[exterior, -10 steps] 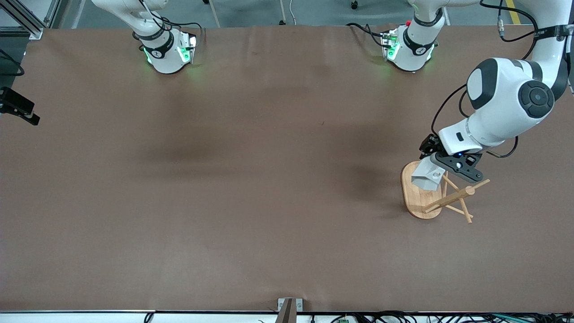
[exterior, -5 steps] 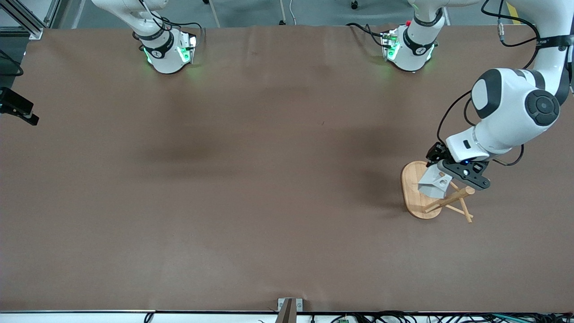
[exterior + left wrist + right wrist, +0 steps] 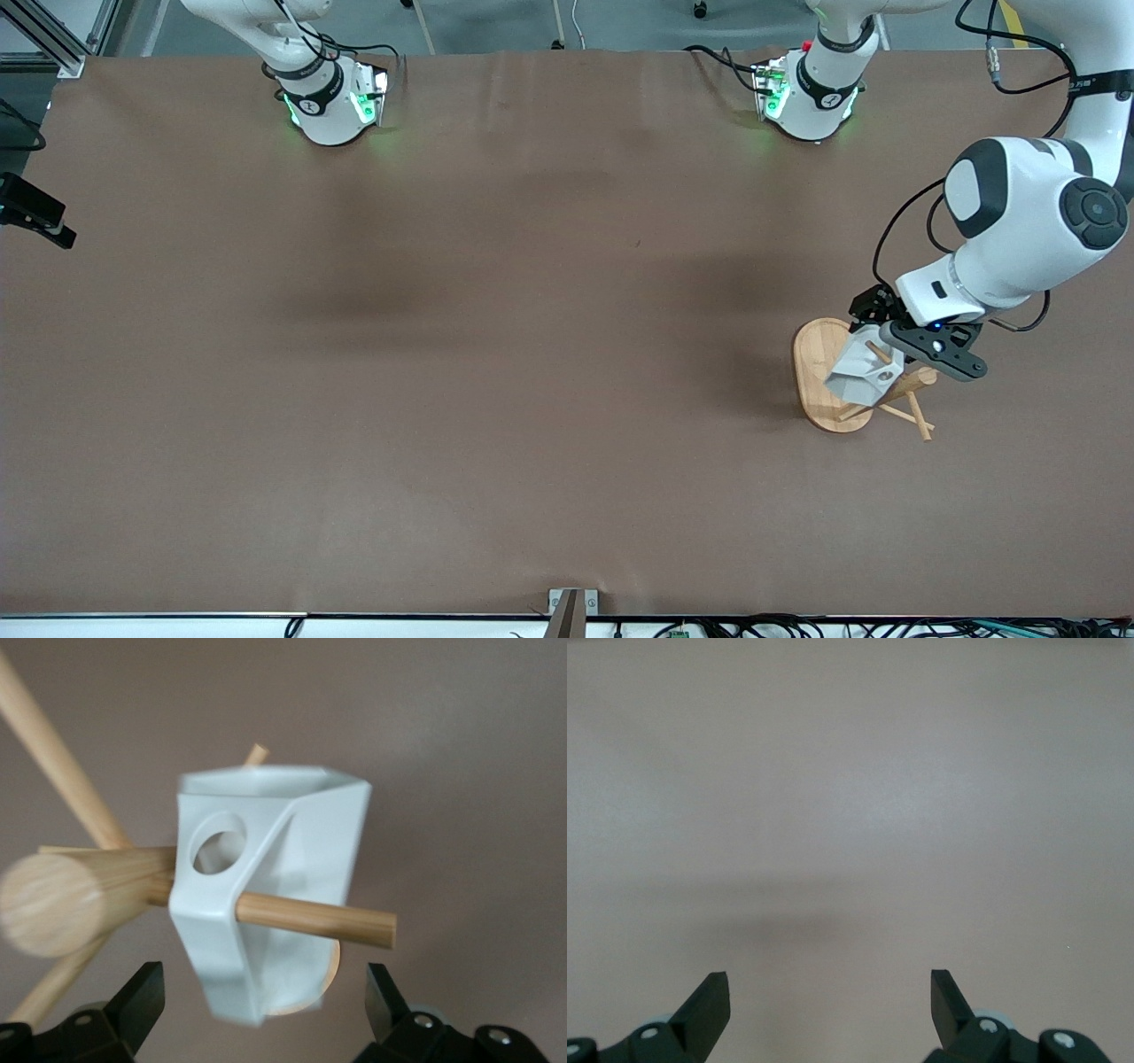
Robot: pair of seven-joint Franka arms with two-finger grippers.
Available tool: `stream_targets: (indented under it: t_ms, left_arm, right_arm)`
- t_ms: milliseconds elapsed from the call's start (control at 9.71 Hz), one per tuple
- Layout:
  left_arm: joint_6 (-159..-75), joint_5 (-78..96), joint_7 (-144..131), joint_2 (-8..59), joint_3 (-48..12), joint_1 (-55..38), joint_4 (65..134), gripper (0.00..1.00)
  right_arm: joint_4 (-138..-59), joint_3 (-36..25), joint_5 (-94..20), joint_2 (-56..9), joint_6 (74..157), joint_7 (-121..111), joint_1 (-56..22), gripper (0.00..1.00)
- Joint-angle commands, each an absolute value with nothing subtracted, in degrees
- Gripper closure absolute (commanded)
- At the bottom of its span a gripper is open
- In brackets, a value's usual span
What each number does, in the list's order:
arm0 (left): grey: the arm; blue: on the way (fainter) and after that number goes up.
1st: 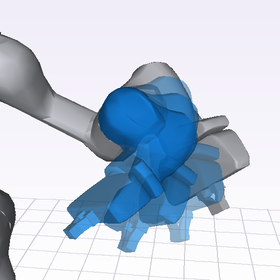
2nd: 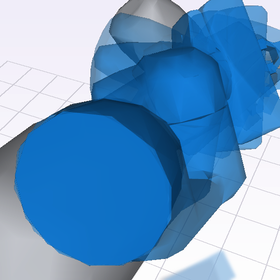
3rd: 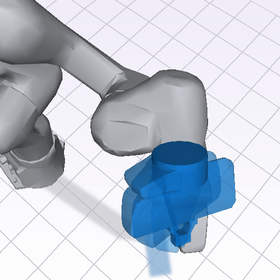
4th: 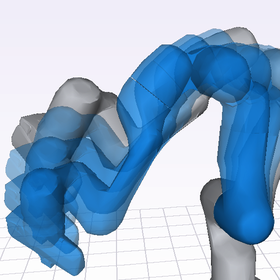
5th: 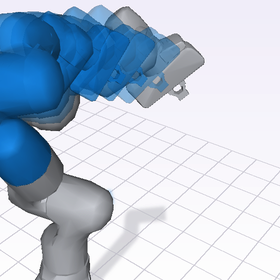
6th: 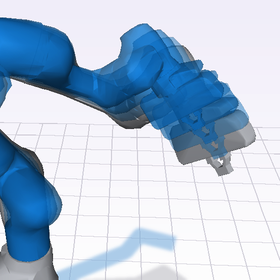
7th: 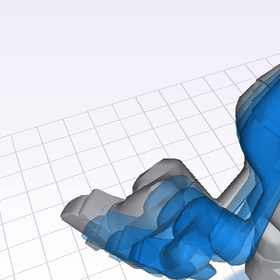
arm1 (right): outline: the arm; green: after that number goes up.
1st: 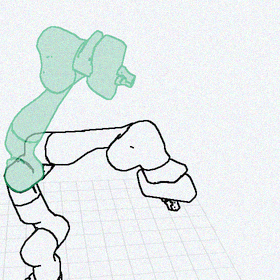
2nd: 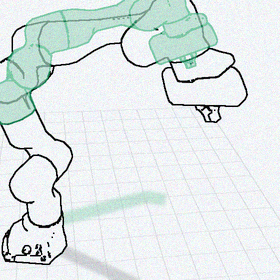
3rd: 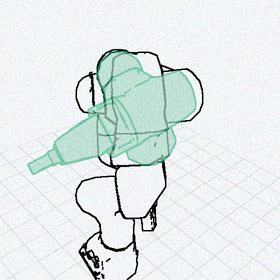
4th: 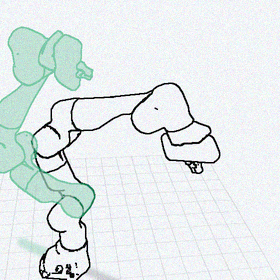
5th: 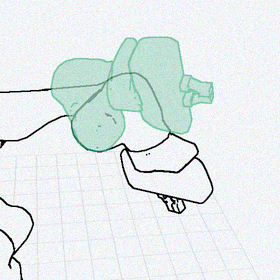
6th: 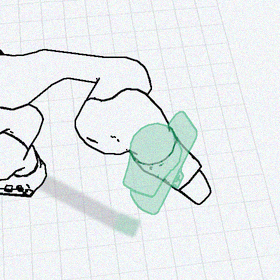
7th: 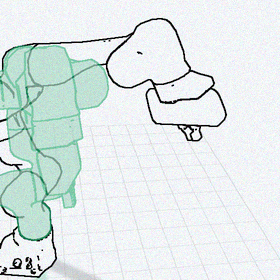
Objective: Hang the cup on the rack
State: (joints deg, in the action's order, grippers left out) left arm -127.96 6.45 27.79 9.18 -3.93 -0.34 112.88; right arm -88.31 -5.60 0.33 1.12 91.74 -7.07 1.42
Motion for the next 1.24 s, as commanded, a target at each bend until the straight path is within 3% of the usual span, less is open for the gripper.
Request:
stream_targets:
  t_ms: [0, 515, 824, 1132]
  left_arm:
    - [-126.05, 7.12, 22.62, 7.40, -3.78, -0.35, 112.15, 0.00]
    - [-112.11, 5.37, 5.90, -3.42, -3.78, -0.53, 109.62, 0.00]
    - [-97.33, -0.34, -2.80, -3.43, -7.80, 0.52, 98.99, 0.00]
    - [-95.98, -0.97, -0.62, -3.17, -7.82, 2.01, 94.58, 0.00]
  right_arm:
    - [-89.30, -5.45, 0.79, 1.93, 92.99, -5.98, 0.97, 0.00]
    - [-89.03, -5.36, 0.79, 1.93, 93.16, -5.98, 0.79, 0.00]
    - [-89.21, -5.27, 0.79, 1.93, 93.08, -5.98, 0.97, 0.00]
    - [-89.21, -5.36, 0.79, 1.76, 93.08, -5.98, 1.05, 0.00]
